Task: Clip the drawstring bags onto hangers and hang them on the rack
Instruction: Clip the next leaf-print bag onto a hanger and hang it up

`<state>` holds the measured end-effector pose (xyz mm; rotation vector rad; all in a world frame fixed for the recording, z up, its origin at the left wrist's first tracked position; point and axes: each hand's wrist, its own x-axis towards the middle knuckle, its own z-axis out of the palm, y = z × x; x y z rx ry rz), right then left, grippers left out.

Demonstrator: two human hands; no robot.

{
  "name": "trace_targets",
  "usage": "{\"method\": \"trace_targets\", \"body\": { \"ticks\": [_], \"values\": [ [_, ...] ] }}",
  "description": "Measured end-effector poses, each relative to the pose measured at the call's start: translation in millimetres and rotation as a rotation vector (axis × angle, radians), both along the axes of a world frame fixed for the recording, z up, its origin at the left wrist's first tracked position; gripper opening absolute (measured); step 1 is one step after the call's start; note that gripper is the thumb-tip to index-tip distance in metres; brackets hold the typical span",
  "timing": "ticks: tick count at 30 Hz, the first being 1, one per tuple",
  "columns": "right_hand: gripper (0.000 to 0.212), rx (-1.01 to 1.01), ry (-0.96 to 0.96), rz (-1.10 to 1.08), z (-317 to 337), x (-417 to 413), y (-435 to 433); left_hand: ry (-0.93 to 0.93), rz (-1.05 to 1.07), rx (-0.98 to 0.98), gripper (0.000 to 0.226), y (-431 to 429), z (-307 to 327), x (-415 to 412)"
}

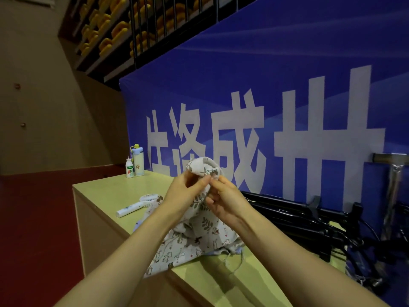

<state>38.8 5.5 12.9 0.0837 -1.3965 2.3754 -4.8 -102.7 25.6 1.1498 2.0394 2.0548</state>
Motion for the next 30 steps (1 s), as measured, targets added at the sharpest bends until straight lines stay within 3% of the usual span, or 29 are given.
{"method": "trace_targets", "body": {
  "ticks": [2, 5, 10, 12, 16, 21, 25, 30],
  "values": [
    [0.014, 0.024, -0.015, 0.051, 2.2, 1.7, -9.4, 0.122, 0.233, 0.071, 0.016, -1.4, 9.1, 3.3],
    [0.017, 0.077, -0.011, 0.155, 13.7, 5.0, -34.8, 0.332, 0.556, 0.153, 0.024, -10.4, 20.4, 9.4],
    [0.019, 0.231, 0.038, 0.378, 52.5, 16.5, -101.0, 0.514, 0.92, 0.4, 0.025, -65.1, 44.7, 30.6],
    [0.024, 0.218, 0.069, 0.476, 62.7, 17.8, -125.1, 0.57, 0.988, 0.443, 0.026, -91.4, 53.5, 34.7],
    [0.021, -0.05, -0.002, 0.611, 58.2, 15.0, -145.7, 0.564, 0.96, 0.391, 0.021, -132.3, 60.6, 36.8],
    [0.032, -0.191, -0.323, 0.35, 14.7, 10.9, -131.0, 0.449, 0.854, 0.265, 0.023, -142.8, 51.0, 28.2],
    [0.034, -0.311, -0.353, 0.033, -12.4, 2.2, -112.2, 0.4, 0.782, 0.223, 0.022, -132.6, 41.9, 22.3],
    [0.034, -0.078, -0.436, -0.146, -49.3, 1.5, -84.5, 0.387, 0.803, 0.29, 0.034, -119.4, 56.2, 15.4]
  ]
}}
